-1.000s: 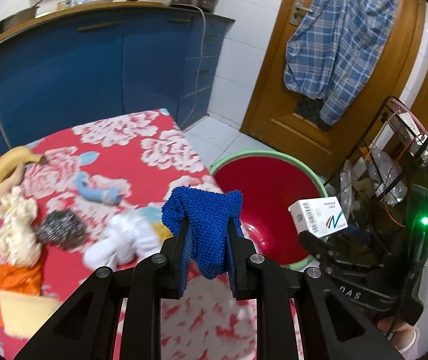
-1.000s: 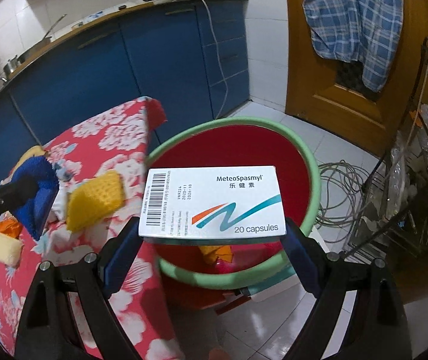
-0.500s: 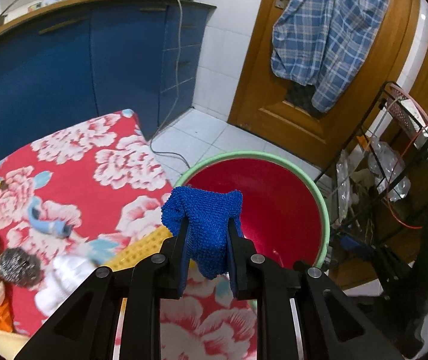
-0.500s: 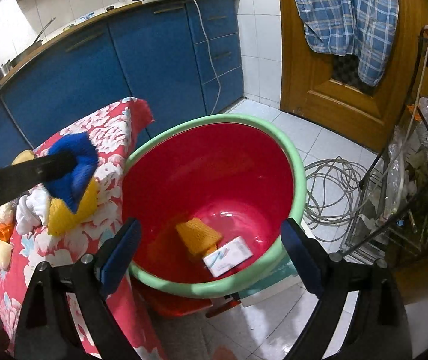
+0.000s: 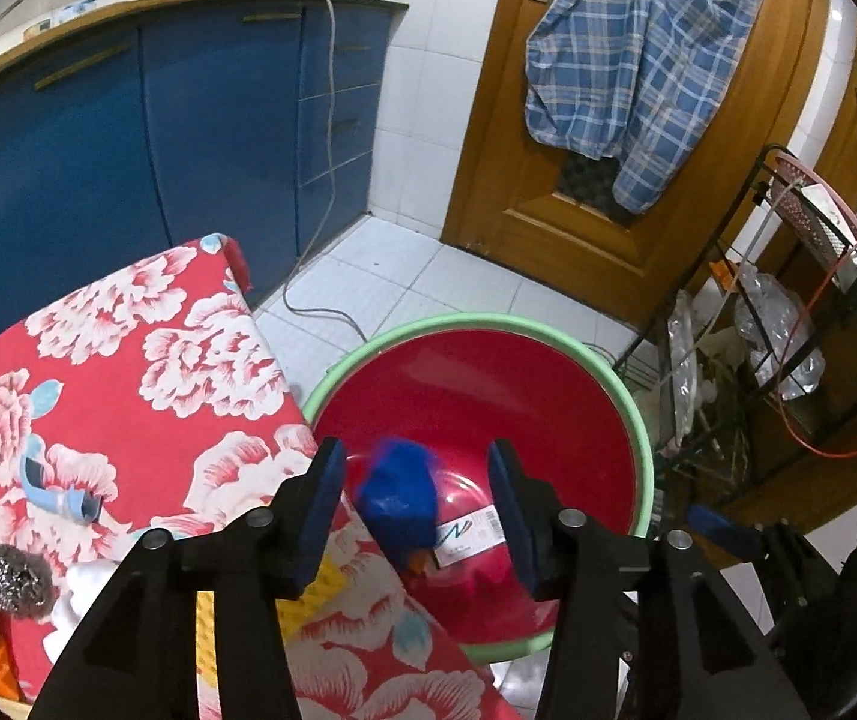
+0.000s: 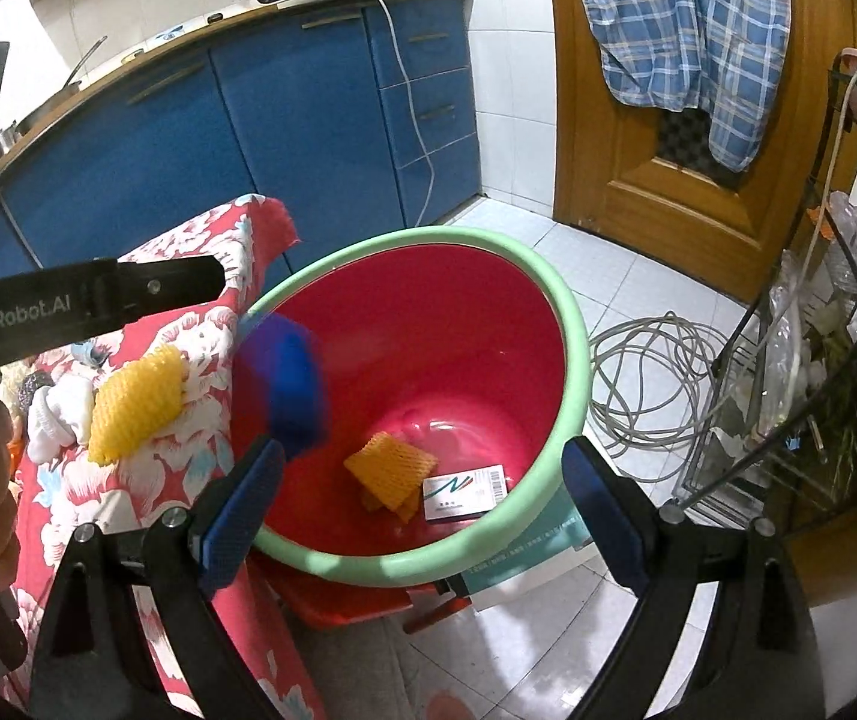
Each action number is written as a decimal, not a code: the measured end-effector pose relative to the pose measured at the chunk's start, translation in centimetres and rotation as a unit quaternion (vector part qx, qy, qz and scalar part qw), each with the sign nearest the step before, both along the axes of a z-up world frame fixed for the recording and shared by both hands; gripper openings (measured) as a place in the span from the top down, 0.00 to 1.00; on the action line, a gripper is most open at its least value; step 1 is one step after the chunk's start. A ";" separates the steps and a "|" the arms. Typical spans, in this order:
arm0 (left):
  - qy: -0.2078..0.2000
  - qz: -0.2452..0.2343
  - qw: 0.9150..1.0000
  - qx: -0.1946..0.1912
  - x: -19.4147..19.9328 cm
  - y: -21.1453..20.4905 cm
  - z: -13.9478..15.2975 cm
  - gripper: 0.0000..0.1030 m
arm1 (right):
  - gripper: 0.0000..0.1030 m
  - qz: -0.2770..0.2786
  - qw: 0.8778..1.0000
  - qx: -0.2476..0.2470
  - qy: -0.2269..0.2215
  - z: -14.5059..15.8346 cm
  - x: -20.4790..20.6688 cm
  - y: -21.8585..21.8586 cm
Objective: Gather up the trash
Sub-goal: 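Move the left tool back to the table and grasp the white socks, then grasp the yellow foam net with the right tool while the left holds the socks, then carry the net into the red bucket and open the right tool while the left drops the socks in, then move the left tool to the crumpled white paper while the right tool approaches the blue-handled brush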
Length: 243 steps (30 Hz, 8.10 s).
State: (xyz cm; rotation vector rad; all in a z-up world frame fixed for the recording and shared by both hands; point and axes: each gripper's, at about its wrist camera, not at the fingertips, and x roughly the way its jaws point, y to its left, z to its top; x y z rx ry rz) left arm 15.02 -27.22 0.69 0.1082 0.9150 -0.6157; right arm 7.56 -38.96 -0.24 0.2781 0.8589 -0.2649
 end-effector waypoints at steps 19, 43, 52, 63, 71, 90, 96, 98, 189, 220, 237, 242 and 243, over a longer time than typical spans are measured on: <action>-0.001 0.056 0.998 0.012 -1.0 6.4 0.5 0.46 | 0.10 0.022 1.000 0.011 -0.016 1.2 -0.2 2.0; -0.002 0.157 0.986 0.065 -1.3 14.8 -3.3 0.35 | 0.10 0.068 0.998 0.012 -0.009 1.1 1.7 5.7; 0.018 0.167 0.985 0.044 -0.7 16.2 -4.3 0.35 | 0.10 0.083 0.996 0.015 -0.003 0.8 2.9 7.0; 0.027 0.171 0.984 0.036 0.0 17.1 -5.6 0.75 | 0.10 0.114 0.993 0.009 0.009 0.2 5.2 9.4; 0.024 0.168 0.985 0.018 -1.0 17.7 -4.9 0.80 | 0.10 0.133 0.991 0.009 0.014 -0.3 6.9 11.1; 0.029 0.199 0.980 0.006 -1.9 19.8 -4.1 0.80 | 0.26 0.170 0.985 -0.013 0.021 -2.4 8.9 14.4; 0.030 0.199 0.980 0.005 -2.0 19.7 -4.1 0.80 | 0.45 0.163 0.986 -0.011 0.014 -2.2 8.6 14.1; 0.032 0.200 0.979 0.006 -2.0 19.7 -4.2 0.80 | 0.54 0.164 0.986 0.001 0.011 -2.1 8.5 14.0; -0.014 0.067 0.998 -0.002 -4.5 8.2 -0.2 0.50 | 0.66 0.012 0.998 0.047 -0.050 2.0 -1.5 1.6; -0.030 0.270 0.962 0.024 -0.7 26.2 -0.2 0.49 | 0.63 0.183 0.982 0.046 -0.011 1.9 9.2 15.9; 0.030 0.297 0.954 0.007 2.4 28.7 -3.6 0.36 | 0.60 0.258 0.965 -0.009 0.035 -0.8 16.9 21.9; 0.039 0.301 0.953 0.004 3.1 28.9 -4.2 0.36 | 0.60 0.270 0.962 -0.008 0.041 -1.5 18.0 22.1; 0.041 0.301 0.953 0.003 3.2 29.0 -4.3 0.36 | 0.60 0.273 0.961 -0.006 0.042 -1.6 18.2 22.2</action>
